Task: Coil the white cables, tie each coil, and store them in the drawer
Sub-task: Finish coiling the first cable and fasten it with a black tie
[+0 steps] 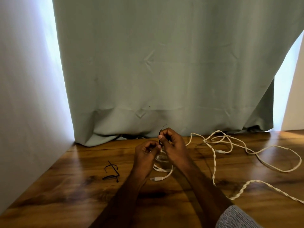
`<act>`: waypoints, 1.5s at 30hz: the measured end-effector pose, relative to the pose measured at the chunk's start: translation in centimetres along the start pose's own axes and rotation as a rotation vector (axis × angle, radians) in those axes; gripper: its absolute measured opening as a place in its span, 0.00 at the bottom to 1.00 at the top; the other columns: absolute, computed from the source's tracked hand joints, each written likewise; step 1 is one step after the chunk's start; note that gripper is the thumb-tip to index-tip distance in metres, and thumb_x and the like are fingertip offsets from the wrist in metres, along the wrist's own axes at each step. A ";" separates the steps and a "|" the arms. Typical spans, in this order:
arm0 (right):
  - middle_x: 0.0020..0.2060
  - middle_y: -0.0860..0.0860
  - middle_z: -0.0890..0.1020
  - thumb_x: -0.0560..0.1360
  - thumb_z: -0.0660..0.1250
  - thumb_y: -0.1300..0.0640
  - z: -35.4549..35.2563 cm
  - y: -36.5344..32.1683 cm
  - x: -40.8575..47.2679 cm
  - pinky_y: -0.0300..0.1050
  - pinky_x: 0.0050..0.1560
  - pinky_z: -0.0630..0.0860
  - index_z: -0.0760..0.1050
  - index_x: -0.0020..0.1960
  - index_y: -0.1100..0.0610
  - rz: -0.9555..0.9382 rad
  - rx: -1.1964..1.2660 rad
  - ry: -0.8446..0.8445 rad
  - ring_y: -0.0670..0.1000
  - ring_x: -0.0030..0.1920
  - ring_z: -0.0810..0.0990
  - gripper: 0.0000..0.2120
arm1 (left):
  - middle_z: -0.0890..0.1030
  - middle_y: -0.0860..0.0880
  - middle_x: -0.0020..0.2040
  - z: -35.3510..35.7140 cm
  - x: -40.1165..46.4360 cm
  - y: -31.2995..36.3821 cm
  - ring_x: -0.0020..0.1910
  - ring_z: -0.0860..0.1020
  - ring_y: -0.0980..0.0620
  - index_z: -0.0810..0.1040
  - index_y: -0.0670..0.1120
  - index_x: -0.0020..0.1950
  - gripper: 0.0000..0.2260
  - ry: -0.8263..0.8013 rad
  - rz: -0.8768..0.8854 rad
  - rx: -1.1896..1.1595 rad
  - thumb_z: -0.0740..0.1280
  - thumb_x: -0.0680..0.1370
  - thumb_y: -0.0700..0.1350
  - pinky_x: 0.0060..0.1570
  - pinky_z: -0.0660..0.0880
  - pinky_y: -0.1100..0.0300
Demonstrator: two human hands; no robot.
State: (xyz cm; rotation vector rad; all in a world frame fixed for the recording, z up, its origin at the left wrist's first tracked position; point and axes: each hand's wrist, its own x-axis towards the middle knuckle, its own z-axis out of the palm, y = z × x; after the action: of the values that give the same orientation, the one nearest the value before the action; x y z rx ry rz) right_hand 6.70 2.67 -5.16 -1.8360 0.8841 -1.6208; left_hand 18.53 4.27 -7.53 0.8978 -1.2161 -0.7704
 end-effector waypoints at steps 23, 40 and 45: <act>0.35 0.46 0.85 0.68 0.78 0.55 10.4 -7.2 -1.2 0.45 0.41 0.81 0.85 0.41 0.53 -0.025 -0.347 -0.400 0.42 0.38 0.83 0.03 | 0.83 0.42 0.35 -17.2 -3.1 8.3 0.35 0.80 0.45 0.84 0.38 0.40 0.06 0.175 -0.249 0.299 0.69 0.76 0.35 0.37 0.77 0.54; 0.40 0.55 0.84 0.68 0.78 0.59 23.5 -9.1 -4.9 0.50 0.36 0.85 0.80 0.46 0.61 0.544 -0.371 -0.570 0.53 0.38 0.86 0.11 | 0.81 0.48 0.32 -29.9 -6.7 8.9 0.33 0.78 0.55 0.81 0.42 0.36 0.09 0.153 -0.160 1.016 0.71 0.76 0.41 0.37 0.72 0.62; 0.45 0.55 0.83 0.73 0.74 0.52 23.2 -9.6 -5.0 0.51 0.39 0.85 0.78 0.52 0.59 0.535 -0.371 -0.494 0.55 0.41 0.86 0.13 | 0.78 0.51 0.29 -28.8 -5.7 9.8 0.32 0.78 0.53 0.75 0.49 0.29 0.15 0.123 -0.077 1.057 0.73 0.75 0.44 0.38 0.72 0.60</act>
State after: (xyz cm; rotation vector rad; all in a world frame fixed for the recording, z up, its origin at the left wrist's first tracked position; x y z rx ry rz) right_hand 30.55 11.89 -4.35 -1.8874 1.3475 -0.6693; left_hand 45.90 18.31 -4.38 1.8175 -1.4782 -0.0601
